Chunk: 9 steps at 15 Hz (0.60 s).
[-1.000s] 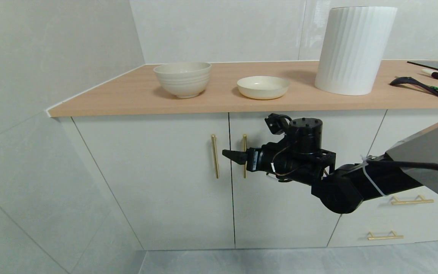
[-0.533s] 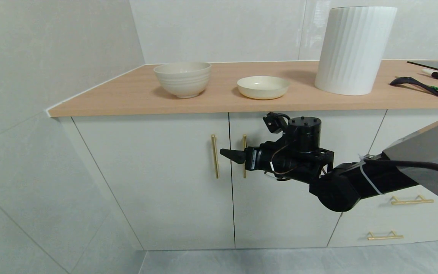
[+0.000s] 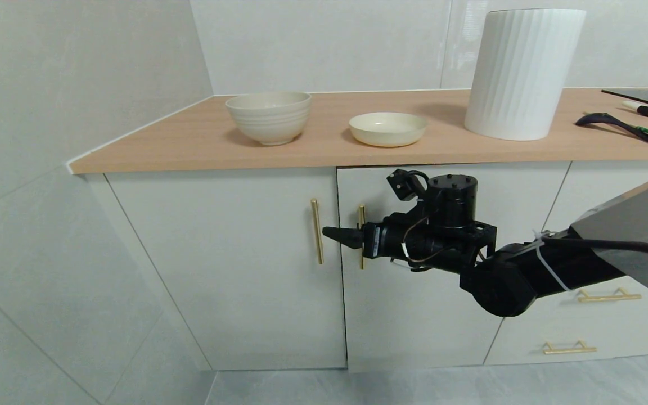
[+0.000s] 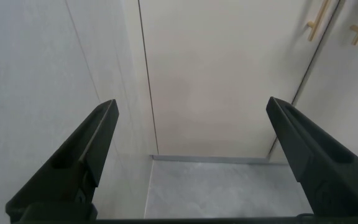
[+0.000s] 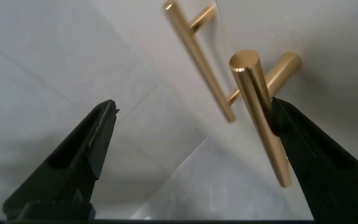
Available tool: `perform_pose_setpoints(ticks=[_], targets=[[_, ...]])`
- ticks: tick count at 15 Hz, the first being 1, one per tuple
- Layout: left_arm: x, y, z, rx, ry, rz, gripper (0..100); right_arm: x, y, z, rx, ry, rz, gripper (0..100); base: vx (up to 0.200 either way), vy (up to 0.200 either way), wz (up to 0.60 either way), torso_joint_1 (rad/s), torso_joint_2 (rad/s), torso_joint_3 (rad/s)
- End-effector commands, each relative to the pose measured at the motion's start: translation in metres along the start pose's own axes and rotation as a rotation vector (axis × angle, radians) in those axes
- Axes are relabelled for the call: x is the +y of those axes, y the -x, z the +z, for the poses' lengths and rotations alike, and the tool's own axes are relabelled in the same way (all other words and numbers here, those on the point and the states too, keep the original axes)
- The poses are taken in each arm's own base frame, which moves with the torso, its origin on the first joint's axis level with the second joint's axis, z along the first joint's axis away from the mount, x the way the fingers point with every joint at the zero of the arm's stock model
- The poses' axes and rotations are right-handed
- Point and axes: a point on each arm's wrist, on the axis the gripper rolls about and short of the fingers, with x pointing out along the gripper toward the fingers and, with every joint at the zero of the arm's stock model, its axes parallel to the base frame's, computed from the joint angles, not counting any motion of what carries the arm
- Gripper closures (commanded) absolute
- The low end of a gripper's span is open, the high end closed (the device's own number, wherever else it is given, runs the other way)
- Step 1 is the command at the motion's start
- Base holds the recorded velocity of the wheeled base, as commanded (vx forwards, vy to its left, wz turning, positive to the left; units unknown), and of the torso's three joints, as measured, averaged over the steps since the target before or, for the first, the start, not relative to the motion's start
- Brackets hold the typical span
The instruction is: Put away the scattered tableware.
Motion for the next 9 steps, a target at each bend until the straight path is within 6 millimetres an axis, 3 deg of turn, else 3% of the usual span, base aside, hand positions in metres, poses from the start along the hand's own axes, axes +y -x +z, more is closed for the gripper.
perform_pose_setpoints(ticks=[1,7,9], targets=[[0.0,0.0,0.0,0.0,0.001,0.0,0,0.006,0.008,0.002,0.015,-0.001,0.036,0,0.0,0.0,0.0,0.0,0.0,0.0],[0.0,0.0,0.0,0.0,-0.03,-0.003,0,0.022,0.046,-0.004,0.109,-0.024,0.167,0,0.0,0.0,0.0,0.0,0.0,0.0],[-0.001,0.002,0.008,-0.032,-0.09,-0.023,0,0.024,0.05,-0.006,0.131,-0.03,0.197,0,0.0,0.0,0.0,0.0,0.0,0.0]])
